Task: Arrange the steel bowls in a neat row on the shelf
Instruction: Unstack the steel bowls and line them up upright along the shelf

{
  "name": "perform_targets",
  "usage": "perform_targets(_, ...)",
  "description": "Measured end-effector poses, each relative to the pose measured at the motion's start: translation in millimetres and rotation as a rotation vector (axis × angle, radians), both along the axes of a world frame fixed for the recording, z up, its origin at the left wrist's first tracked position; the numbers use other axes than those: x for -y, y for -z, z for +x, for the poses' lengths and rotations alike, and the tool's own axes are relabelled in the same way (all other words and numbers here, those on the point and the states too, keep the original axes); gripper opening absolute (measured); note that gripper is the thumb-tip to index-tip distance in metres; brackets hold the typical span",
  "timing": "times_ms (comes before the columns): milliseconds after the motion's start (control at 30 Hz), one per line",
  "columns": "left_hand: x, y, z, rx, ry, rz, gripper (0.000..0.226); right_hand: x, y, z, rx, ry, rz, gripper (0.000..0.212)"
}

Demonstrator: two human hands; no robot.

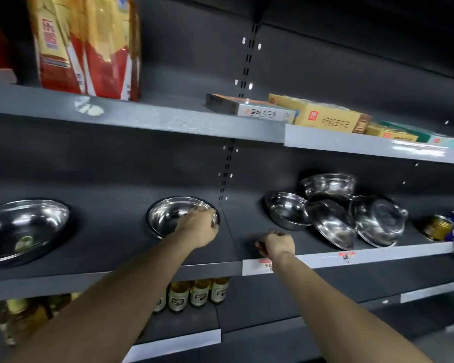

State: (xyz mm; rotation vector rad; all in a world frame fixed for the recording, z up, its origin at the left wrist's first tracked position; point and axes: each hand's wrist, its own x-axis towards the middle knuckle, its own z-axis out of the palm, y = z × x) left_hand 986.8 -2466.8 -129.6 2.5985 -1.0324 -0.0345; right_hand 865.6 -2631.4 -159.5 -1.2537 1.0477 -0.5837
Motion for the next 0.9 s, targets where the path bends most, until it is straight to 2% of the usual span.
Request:
perform_targets(167,46,7,-21,-0.021,0.065,0.018,0.054,41,5,-31,-0.001,0.047,0.028,0.017)
perform_targets(533,171,20,-78,-0.052,0.055,0.104,0.057,159,9,-83,-0.023,0.015,0.044,0.014)
perform_targets(900,267,13,-113,-0.065,-0.019,0.092,0.056,257,-4,-95,0.18,-0.07,0.096,0.021)
